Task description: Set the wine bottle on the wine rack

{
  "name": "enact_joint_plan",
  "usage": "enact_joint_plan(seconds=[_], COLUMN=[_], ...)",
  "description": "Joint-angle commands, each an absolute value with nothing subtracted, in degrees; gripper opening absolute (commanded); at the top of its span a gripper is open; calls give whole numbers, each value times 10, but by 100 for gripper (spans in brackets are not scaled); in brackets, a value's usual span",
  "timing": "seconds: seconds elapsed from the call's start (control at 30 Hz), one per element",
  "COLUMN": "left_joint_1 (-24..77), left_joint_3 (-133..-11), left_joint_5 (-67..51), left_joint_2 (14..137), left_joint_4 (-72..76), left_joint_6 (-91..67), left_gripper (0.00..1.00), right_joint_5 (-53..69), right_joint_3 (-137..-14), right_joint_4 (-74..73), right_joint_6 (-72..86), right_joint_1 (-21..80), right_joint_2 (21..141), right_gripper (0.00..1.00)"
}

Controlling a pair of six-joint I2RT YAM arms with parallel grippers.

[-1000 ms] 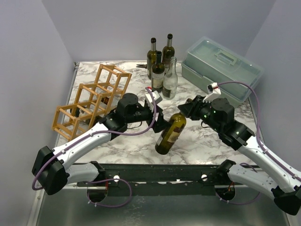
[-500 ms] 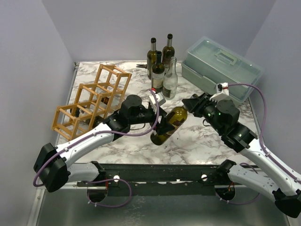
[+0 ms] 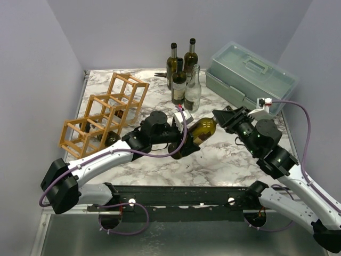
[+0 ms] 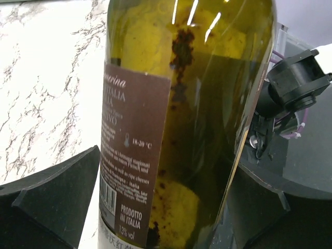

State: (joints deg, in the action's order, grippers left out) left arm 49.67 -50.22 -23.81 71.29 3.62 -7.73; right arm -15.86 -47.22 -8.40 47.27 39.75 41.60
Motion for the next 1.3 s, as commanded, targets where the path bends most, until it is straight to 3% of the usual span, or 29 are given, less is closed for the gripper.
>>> enact_joint_plan(seconds=[0.0, 0.13, 0.23, 0.3, 0.53, 0.63, 0.8, 1.03, 1.27], left_joint_1=[500, 500, 500, 500, 503, 506, 510, 521, 535], left_joint_3=[-518, -518, -521, -522, -500, -480, -447, -427, -427], left_joint_5=[-212, -201, -167, -123, -40, -32, -54, -63, -87], left_joint_2=[731, 729, 721, 711, 663, 637, 585, 550, 549], left_joint_4=[19, 18, 2, -20, -49, -51, -53, -65, -106], left_joint_6=[-71, -62, -31, -7, 128, 191, 272, 331, 362], left_gripper=[94, 66, 24, 2, 0, 0, 0, 0, 0], right_joint_5=[-184, -178, -152, -115, -53, -19, -17, 94, 175], right_joint_3=[-465, -466, -458, -448, -472, -517, -608, -676, -670], right_joint_4=[-5, -10, -12, -6, -148, -229, -355, -475, -485], right_joint_6=[529, 536, 526, 489, 351, 249, 120, -16, -81], right_joint_1=[399, 400, 399, 400, 400, 400, 399, 400, 405], right_joint_2=[387, 382, 370, 365, 371, 390, 441, 524, 532], right_gripper=[1, 1, 1, 3, 69, 88, 100, 100, 100])
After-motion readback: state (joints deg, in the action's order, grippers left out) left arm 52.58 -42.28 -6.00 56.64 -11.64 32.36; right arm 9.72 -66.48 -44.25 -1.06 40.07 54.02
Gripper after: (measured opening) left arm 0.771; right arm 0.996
